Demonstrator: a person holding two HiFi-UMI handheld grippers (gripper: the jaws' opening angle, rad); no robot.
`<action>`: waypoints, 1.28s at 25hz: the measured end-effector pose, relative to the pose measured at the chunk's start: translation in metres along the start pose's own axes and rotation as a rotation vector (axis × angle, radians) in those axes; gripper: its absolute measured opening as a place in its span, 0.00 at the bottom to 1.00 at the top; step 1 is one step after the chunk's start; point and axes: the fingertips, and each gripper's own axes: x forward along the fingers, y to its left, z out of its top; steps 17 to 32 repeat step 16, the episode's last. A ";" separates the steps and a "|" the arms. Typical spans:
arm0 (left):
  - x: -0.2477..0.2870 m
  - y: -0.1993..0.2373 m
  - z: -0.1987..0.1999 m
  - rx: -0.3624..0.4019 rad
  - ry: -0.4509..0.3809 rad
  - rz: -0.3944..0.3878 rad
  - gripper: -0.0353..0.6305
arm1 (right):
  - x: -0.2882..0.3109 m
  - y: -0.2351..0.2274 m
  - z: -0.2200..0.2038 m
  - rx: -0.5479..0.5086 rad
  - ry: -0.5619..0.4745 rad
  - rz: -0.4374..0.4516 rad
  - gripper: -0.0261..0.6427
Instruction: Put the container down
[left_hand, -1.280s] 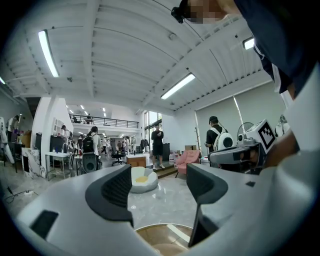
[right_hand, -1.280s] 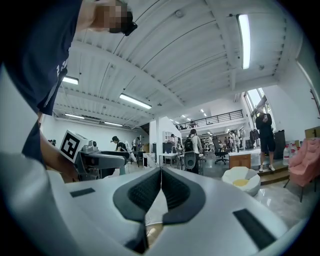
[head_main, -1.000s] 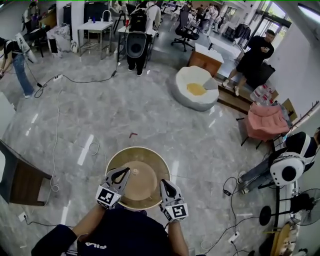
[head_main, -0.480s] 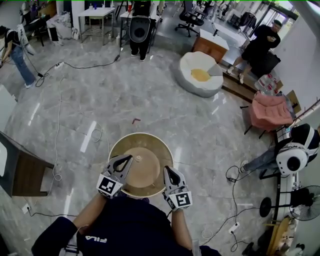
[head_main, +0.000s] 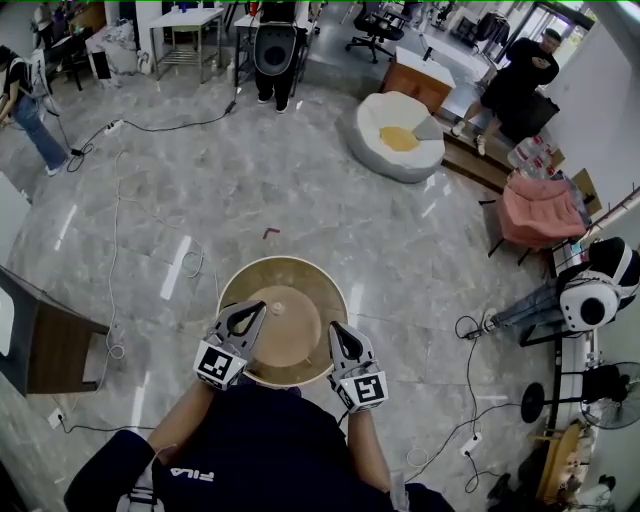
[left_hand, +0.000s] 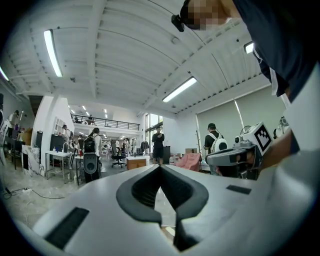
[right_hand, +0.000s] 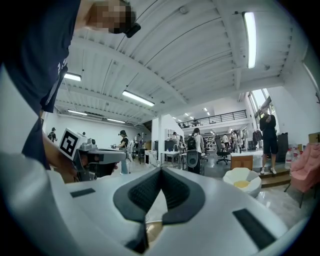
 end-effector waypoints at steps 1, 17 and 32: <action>0.001 0.000 0.000 0.002 0.002 -0.003 0.09 | 0.000 -0.001 -0.001 -0.001 0.003 -0.004 0.08; 0.003 -0.011 0.009 0.013 -0.009 -0.036 0.09 | -0.008 -0.001 0.005 -0.032 -0.008 -0.002 0.08; 0.003 -0.011 0.009 0.013 -0.009 -0.036 0.09 | -0.008 -0.001 0.005 -0.032 -0.008 -0.002 0.08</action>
